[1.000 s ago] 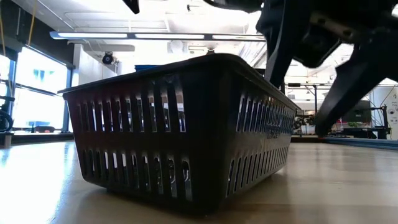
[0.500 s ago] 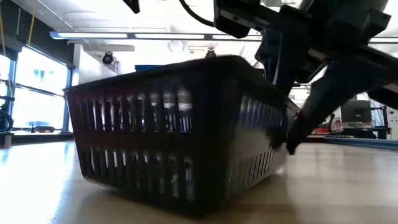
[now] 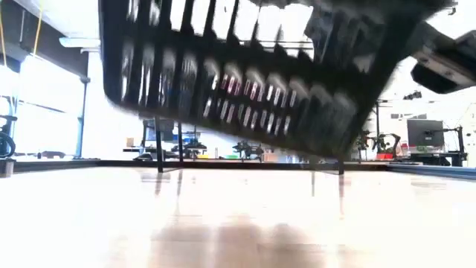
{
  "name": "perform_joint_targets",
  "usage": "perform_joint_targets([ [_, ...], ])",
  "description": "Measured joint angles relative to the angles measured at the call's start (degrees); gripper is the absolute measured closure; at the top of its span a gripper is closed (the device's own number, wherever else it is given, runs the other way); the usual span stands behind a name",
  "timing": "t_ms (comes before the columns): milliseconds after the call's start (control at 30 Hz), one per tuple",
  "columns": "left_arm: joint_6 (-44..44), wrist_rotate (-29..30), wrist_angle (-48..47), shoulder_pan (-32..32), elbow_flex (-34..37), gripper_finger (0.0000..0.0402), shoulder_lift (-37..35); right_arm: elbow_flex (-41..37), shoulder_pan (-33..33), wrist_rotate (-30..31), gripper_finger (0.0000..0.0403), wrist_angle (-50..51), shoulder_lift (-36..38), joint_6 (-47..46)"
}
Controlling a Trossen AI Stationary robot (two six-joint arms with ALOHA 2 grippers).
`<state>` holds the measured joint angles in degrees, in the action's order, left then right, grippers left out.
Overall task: Stack baskets on shelf by color
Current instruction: Stack the black bin on top of the other black bins on the shelf
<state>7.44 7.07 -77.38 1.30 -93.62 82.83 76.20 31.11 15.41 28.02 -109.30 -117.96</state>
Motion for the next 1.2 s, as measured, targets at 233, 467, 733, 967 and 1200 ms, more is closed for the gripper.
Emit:
perform_joint_targets([
  [233, 1.8, 0.09, 0.03, 0.0, 0.0, 0.0231, 0.0, 0.0, -2.02, 3.13, 0.0402, 4.32, 6.26, 5.1],
  [467, 1.82, 3.92, 0.58, 0.17, 0.0, 0.0231, 0.0, 0.0, -6.87, 3.66, 0.0402, 12.28, 14.54, 13.43],
  [733, 1.45, 5.6, 0.71, 0.17, 0.02, 0.0231, 0.0, 0.0, -16.79, 3.71, 0.0403, 20.13, 26.14, 27.98],
  [967, 0.7, 5.6, 1.0, 0.17, 0.02, 0.0231, 0.0, 0.0, -30.03, 1.6, 0.0403, 23.95, 35.97, 42.39],
  [1200, 0.7, 5.64, 3.26, 0.17, 0.02, 0.0231, 0.0, 0.02, -47.14, -6.07, 0.0403, 24.05, 42.71, 54.37],
])
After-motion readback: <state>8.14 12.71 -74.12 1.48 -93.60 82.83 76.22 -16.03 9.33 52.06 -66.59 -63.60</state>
